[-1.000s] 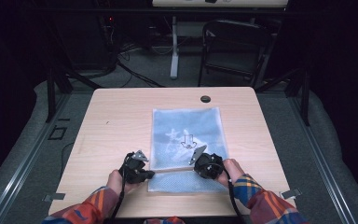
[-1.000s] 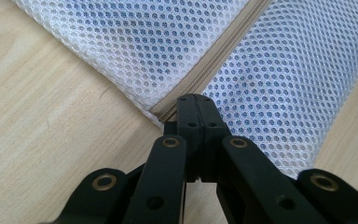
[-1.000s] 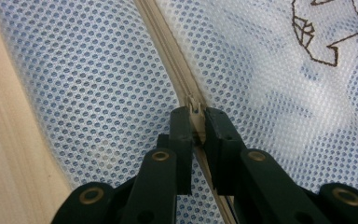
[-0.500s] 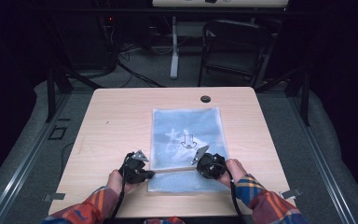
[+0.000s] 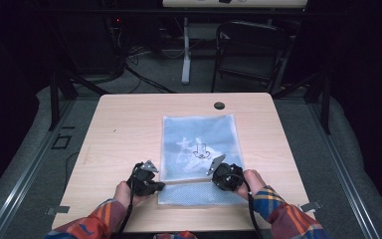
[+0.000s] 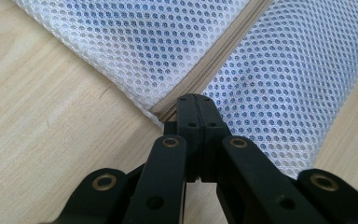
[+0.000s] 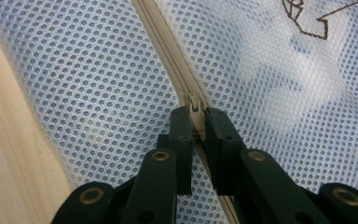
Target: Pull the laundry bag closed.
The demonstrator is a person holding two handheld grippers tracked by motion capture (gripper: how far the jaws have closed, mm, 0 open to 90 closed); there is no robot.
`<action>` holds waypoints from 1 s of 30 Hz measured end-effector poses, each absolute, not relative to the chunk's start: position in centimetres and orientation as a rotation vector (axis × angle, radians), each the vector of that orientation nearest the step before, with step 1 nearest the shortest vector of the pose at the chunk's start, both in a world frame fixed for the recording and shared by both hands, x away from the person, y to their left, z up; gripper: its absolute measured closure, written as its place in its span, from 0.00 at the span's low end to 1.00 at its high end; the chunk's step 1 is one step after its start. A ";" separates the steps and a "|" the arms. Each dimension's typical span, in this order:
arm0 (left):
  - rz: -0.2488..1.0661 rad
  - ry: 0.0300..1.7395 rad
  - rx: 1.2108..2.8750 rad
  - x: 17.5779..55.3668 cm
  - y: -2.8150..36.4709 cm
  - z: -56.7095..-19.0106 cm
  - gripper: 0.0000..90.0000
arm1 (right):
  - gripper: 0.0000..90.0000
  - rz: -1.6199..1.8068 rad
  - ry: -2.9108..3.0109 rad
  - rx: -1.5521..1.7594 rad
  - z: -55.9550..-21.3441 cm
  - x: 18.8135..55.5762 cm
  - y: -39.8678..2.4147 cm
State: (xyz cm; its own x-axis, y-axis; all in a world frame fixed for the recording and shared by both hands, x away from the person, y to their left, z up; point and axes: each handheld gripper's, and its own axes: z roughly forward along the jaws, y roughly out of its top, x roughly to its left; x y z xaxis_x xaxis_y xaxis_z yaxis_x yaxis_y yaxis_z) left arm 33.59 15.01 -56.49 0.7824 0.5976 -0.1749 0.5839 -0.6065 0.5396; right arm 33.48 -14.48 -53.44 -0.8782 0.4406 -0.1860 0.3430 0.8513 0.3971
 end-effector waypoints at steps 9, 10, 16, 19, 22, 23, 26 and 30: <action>0.031 0.876 2.384 33.6 15.0 -56.5 1.00 | 0.91 0.495 2.758 0.619 -53.3 33.5 -15.2; 0.029 0.877 2.382 33.6 15.0 -56.5 1.00 | 0.91 0.498 2.752 0.626 -53.3 33.5 -15.3; 0.030 0.877 2.382 33.6 15.0 -56.5 1.00 | 0.91 0.508 2.754 0.640 -53.3 33.5 -15.7; 0.027 0.883 2.374 33.6 15.0 -56.5 1.00 | 0.91 0.494 2.753 0.639 -53.3 33.5 -15.8; 0.028 0.879 2.375 33.6 15.1 -56.5 1.00 | 0.91 0.490 2.750 0.649 -53.3 33.5 -16.0; 0.026 0.881 2.374 33.6 15.0 -56.5 1.00 | 0.91 0.484 2.750 0.650 -53.4 33.5 -16.0; 0.029 0.879 2.376 33.6 15.0 -56.5 1.00 | 0.91 0.482 2.748 0.667 -53.3 33.5 -16.4; 0.027 0.882 2.375 33.6 15.0 -56.5 1.00 | 0.91 0.491 2.747 0.684 -53.3 33.5 -16.7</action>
State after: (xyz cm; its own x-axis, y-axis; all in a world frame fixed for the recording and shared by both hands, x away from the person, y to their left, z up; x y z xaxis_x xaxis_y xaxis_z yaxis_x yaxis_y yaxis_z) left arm 33.58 15.02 -56.52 0.7793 0.6000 -0.1808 0.5879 -0.6002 0.5423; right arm 33.51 -16.69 -53.33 -0.8527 0.4926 -0.1739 0.4020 0.8313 0.3839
